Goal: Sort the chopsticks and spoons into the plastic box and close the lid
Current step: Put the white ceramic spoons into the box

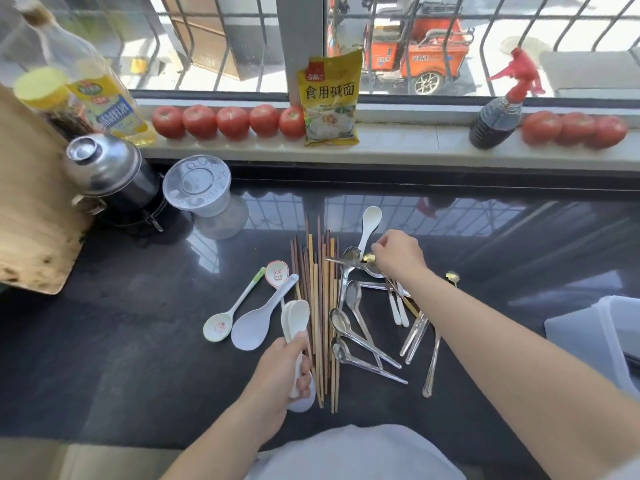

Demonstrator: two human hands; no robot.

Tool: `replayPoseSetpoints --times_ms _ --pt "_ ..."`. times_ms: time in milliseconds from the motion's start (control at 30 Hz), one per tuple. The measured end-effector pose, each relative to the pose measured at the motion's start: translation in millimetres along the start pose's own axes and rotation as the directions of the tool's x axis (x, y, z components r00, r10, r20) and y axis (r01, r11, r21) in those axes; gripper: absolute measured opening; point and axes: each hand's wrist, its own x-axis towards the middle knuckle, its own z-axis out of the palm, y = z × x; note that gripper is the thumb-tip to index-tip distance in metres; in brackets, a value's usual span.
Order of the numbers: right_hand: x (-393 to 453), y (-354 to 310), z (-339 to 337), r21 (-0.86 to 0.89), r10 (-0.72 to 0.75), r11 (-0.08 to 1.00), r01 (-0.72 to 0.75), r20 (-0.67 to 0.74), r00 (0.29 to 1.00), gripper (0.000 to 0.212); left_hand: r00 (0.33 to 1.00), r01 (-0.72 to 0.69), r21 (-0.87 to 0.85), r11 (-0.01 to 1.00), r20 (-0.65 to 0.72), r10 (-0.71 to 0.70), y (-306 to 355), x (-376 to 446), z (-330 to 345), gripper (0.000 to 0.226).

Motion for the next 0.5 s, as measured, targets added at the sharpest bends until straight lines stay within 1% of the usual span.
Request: replayPoseSetpoints --times_ms 100,200,267,300,367,433,500 --pt "30 -18 7 -0.037 0.041 0.998 -0.043 -0.041 0.998 0.024 1.0 0.013 -0.037 0.999 -0.008 -0.013 4 -1 -9 0.026" --pt "48 -27 17 -0.047 0.142 0.989 -0.142 -0.014 0.99 0.035 1.0 0.008 -0.08 0.997 0.0 -0.008 9 -5 -19 0.024" --pt "57 -31 21 -0.044 0.201 0.979 -0.2 0.017 0.979 0.033 1.0 0.014 -0.114 0.993 0.022 -0.011 12 -7 -23 0.022" --pt "61 -34 21 -0.03 0.217 0.976 -0.216 0.024 0.976 0.028 0.999 0.018 -0.133 0.991 0.03 -0.014 14 -8 -25 0.022" --pt "66 -38 15 0.048 0.227 0.973 -0.228 0.012 0.974 0.014 0.999 0.02 -0.162 0.987 0.049 -0.012 15 -8 -26 0.022" --pt "71 -38 3 0.182 0.22 0.961 -0.21 -0.034 0.975 0.014 0.998 0.021 -0.168 0.986 0.066 -0.01 17 -6 -24 0.021" --pt "60 -38 -17 0.29 0.169 0.946 -0.147 -0.053 0.984 0.019 0.998 0.03 -0.181 0.983 0.068 -0.018 19 -2 -19 0.022"
